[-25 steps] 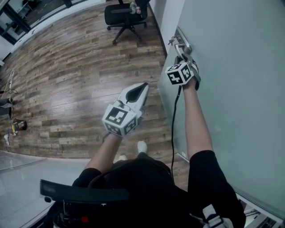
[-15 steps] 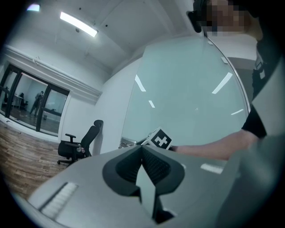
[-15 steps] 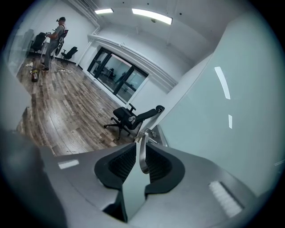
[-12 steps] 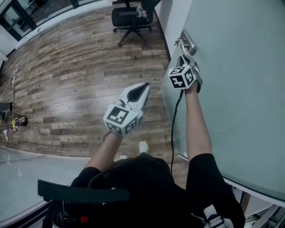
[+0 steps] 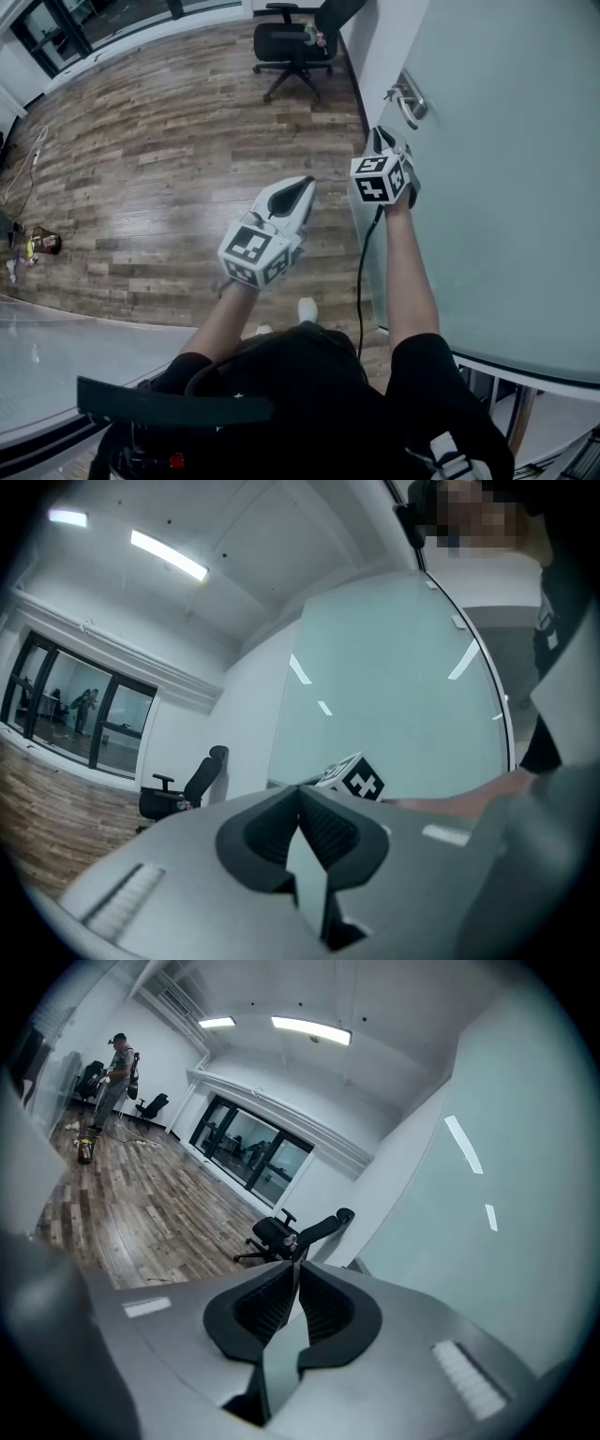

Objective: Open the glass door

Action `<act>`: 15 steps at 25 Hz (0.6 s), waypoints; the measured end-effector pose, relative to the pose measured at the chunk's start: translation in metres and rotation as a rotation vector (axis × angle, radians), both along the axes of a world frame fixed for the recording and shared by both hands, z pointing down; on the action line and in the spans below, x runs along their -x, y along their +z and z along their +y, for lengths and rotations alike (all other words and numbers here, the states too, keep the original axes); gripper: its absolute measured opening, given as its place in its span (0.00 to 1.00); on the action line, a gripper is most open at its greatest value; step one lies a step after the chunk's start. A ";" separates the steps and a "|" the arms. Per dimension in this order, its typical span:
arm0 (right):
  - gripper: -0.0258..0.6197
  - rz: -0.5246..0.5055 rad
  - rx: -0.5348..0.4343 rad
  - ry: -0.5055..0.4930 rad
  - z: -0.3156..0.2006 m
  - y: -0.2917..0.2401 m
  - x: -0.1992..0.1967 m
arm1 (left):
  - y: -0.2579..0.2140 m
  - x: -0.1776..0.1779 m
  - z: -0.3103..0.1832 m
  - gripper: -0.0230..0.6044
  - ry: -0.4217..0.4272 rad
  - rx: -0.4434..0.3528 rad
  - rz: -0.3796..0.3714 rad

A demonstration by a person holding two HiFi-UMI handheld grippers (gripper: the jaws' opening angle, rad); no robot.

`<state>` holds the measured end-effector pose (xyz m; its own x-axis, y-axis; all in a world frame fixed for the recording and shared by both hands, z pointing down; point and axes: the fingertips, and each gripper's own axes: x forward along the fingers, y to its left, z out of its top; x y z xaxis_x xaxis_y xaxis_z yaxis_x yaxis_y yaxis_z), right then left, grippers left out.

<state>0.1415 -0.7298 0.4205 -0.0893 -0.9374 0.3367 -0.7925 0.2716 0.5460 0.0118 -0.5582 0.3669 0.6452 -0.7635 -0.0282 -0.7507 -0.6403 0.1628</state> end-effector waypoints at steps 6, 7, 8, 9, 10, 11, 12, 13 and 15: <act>0.06 -0.011 -0.012 -0.003 0.018 -0.006 0.016 | -0.006 0.020 0.017 0.04 -0.015 -0.020 0.003; 0.06 -0.012 -0.014 -0.005 0.022 -0.007 0.019 | -0.007 0.022 0.020 0.04 -0.016 -0.024 0.005; 0.06 -0.014 -0.016 -0.007 0.026 -0.009 0.022 | -0.009 0.025 0.023 0.04 -0.016 -0.027 0.008; 0.06 -0.019 -0.019 -0.009 0.031 -0.010 0.025 | -0.010 0.027 0.027 0.04 -0.016 -0.031 0.010; 0.06 -0.026 -0.023 -0.010 0.036 -0.013 0.027 | -0.012 0.029 0.031 0.04 -0.016 -0.036 0.013; 0.06 -0.036 -0.029 -0.010 0.040 -0.016 0.029 | -0.014 0.032 0.034 0.04 -0.016 -0.042 0.015; 0.05 -0.049 -0.035 -0.010 0.043 -0.019 0.032 | -0.016 0.035 0.036 0.04 -0.017 -0.047 0.017; 0.05 -0.066 -0.037 -0.011 0.047 -0.022 0.034 | -0.018 0.038 0.039 0.04 -0.018 -0.051 0.019; 0.05 -0.119 -0.030 -0.016 0.057 -0.025 0.039 | -0.021 0.045 0.046 0.04 -0.021 -0.055 0.026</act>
<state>0.1023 -0.6723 0.3957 -0.1417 -0.9449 0.2951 -0.8482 0.2696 0.4559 -0.0330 -0.5119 0.3455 0.6273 -0.7739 -0.0872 -0.7603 -0.6328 0.1469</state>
